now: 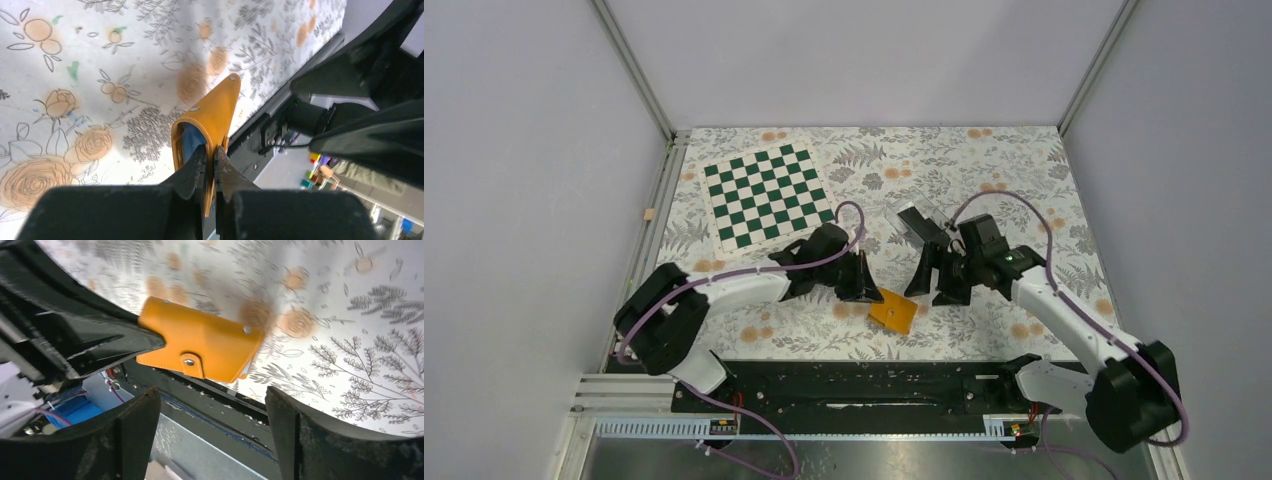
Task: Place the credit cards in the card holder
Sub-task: Open the card holder at the center of the board.
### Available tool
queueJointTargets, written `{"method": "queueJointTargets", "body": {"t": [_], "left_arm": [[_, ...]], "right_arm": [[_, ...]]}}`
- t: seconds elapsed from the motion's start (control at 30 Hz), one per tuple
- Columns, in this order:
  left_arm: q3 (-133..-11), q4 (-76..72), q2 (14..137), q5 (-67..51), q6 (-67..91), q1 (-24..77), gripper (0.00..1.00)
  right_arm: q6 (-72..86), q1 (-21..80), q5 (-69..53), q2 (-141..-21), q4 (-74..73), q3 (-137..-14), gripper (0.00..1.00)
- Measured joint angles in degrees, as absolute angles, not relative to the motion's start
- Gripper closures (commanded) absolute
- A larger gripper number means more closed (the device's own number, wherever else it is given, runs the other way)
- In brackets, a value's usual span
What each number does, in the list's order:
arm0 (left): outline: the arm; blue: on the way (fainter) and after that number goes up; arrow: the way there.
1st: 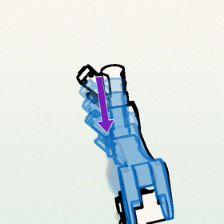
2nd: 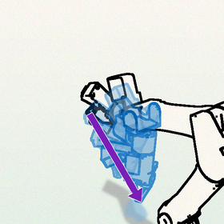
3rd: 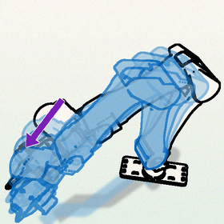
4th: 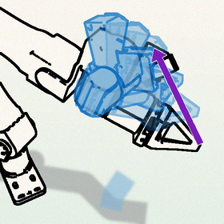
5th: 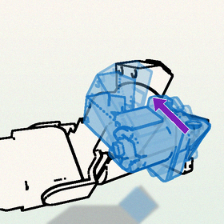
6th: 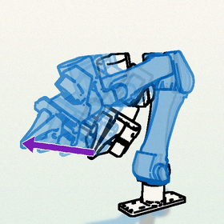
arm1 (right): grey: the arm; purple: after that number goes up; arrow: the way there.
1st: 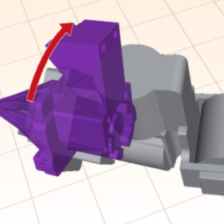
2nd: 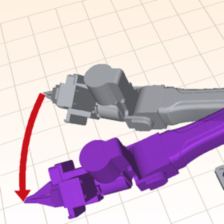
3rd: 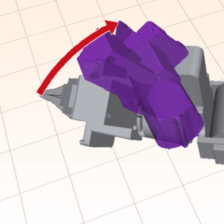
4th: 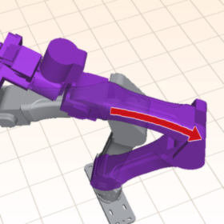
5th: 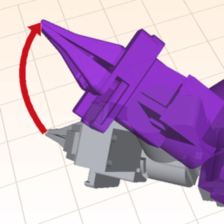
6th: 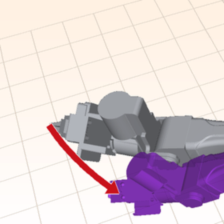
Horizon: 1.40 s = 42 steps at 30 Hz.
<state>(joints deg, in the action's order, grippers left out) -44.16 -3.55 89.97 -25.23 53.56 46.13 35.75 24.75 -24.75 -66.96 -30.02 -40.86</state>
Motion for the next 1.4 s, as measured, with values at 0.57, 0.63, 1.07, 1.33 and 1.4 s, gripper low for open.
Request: {"method": "queueJointTargets", "body": {"t": [0.57,0.63,1.07,1.33,1.4], "left_arm": [[-61.2,28.3,72.7,-41.5,29.5,46.1,1.0],[-62.5,29.1,72.7,-43.2,29.1,46.2,1.0],[-63.7,30.2,72.0,-40.6,30.2,46.2,0.25],[-64.1,36.1,64.0,-17.1,34.5,48.6,0.27],[-65.1,38.1,64.2,-11.8,35.5,51.5,0.29]], "right_arm": [[20.4,25.0,-53.3,-63.2,-38.1,-49.1,0.25],[22.6,25.2,-57.2,-63.0,-34.9,-47.4,0.28],[37.4,27.4,-65.6,-61.2,-17.4,-41.6,1.0],[36.7,27.4,-54.3,-60.4,-23.7,-43.4,1.0],[38.0,27.5,-50.5,-58.8,-23.9,-43.4,1.0]]}}
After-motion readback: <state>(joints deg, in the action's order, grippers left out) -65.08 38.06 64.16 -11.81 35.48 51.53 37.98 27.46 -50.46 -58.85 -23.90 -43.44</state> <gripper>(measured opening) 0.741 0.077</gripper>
